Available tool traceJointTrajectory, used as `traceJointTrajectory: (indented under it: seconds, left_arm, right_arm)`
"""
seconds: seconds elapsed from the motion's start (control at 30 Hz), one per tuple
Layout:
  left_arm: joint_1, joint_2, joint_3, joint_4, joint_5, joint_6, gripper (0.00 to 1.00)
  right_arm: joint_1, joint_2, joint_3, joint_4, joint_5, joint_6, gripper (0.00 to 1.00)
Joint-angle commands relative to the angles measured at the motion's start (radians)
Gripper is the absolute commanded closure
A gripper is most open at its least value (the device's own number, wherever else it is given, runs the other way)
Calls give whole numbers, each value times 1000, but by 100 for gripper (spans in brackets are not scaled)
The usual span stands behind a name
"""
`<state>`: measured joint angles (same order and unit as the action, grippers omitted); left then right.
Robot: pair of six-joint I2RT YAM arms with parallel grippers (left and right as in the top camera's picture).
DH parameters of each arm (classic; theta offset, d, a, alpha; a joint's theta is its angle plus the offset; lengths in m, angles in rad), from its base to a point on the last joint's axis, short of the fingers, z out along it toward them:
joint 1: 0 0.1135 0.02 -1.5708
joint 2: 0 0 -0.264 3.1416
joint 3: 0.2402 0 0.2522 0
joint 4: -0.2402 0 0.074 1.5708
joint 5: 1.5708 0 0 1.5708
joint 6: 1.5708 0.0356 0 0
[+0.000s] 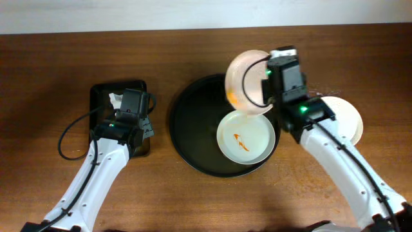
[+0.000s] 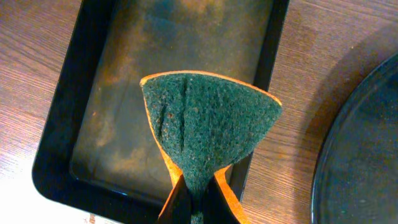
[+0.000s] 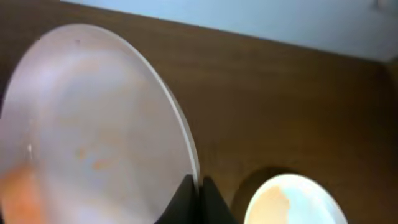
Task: Clean dirty plates on tray and stack at the side
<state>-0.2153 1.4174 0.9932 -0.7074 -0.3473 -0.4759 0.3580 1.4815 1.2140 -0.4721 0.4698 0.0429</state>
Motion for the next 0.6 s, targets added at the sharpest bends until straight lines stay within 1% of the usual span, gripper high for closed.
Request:
traceJointTrajectory:
  seconds: [0.0, 0.07, 0.13, 0.17, 0.2, 0.23, 0.33, 0.47, 0.5, 0.53, 0.57]
  left_arm:
    - [7, -19, 8, 2, -3, -2, 100]
    - [7, -19, 8, -2, -3, -2, 100]
    - [7, -19, 8, -2, -3, -2, 100]
    - [7, -19, 8, -2, -3, -2, 100]
    - [7, -19, 8, -3, -3, -2, 100]
    - [7, -19, 8, -3, -3, -2, 100]
    - [7, -19, 8, -8, -3, -3, 100]
    - [7, -19, 8, -12, -3, -2, 100]
    - [7, -19, 8, -13, -3, -2, 100]
    - [7, -19, 8, -12, -3, -2, 100]
    - [7, -19, 8, -12, -3, -3, 100]
  right_arm:
    - [98, 76, 15, 40, 173, -104, 96]
    - [156, 113, 15, 58, 260, -114, 96]
    - [192, 114, 15, 113, 337, -122, 96]
    - [207, 114, 15, 141, 375, -159, 96]
    - [217, 114, 15, 149, 425, -163, 96]
    - [218, 114, 15, 148, 472, -163, 96]
    - [217, 113, 15, 148, 496, -158, 96]
    - [201, 102, 15, 177, 612, -146, 96]
    - [177, 93, 15, 166, 615, -126, 96]
    - [141, 81, 15, 116, 600, -51, 96]
    - [87, 67, 15, 43, 542, 34, 96]
